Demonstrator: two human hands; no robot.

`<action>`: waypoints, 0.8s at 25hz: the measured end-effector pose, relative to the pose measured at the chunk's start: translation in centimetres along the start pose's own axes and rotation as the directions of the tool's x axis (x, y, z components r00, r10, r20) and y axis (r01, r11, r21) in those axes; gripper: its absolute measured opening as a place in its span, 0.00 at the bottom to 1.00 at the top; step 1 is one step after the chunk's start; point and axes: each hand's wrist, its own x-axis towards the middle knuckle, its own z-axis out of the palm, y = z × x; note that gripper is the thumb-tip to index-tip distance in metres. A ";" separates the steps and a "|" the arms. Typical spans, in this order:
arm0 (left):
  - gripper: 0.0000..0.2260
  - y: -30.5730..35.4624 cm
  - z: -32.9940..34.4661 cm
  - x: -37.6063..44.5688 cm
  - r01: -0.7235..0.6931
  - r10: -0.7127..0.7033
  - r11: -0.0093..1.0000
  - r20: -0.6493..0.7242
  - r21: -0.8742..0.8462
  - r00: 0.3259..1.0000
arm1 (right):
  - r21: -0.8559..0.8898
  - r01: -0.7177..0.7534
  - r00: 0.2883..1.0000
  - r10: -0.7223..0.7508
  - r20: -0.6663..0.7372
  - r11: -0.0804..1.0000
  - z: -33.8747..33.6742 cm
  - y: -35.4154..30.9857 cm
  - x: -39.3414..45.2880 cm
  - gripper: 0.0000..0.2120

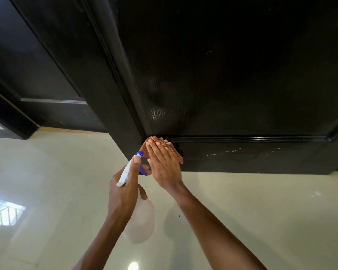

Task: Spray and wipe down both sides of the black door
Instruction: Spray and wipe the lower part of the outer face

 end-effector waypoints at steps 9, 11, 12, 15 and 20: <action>0.27 1.1 2.9 -0.4 0.043 -0.041 0.999 0.108 -0.024 0.993 | -0.196 -0.142 0.989 0.130 -0.075 0.970 -7.0 11.6 -5.7 0.28; 0.27 1.6 3.8 -0.7 0.043 -0.039 0.999 0.133 -0.027 0.990 | -0.165 -0.311 0.945 0.286 -0.158 0.936 -8.6 14.1 -7.3 0.29; 0.27 1.9 4.3 -0.9 0.037 -0.032 0.999 0.150 -0.031 0.988 | -0.119 -0.421 0.896 0.391 -0.212 0.899 -9.4 15.4 -8.0 0.29; 0.27 2.5 5.6 -1.3 0.005 0.004 0.999 0.190 -0.048 0.982 | 0.147 -0.643 0.673 0.646 -0.360 0.752 -12.6 19.7 -8.4 0.30; 0.26 3.5 7.6 -1.5 -0.003 0.021 0.997 0.237 -0.078 0.971 | 0.653 -0.598 0.202 0.875 -0.439 0.466 -15.2 22.8 -4.8 0.36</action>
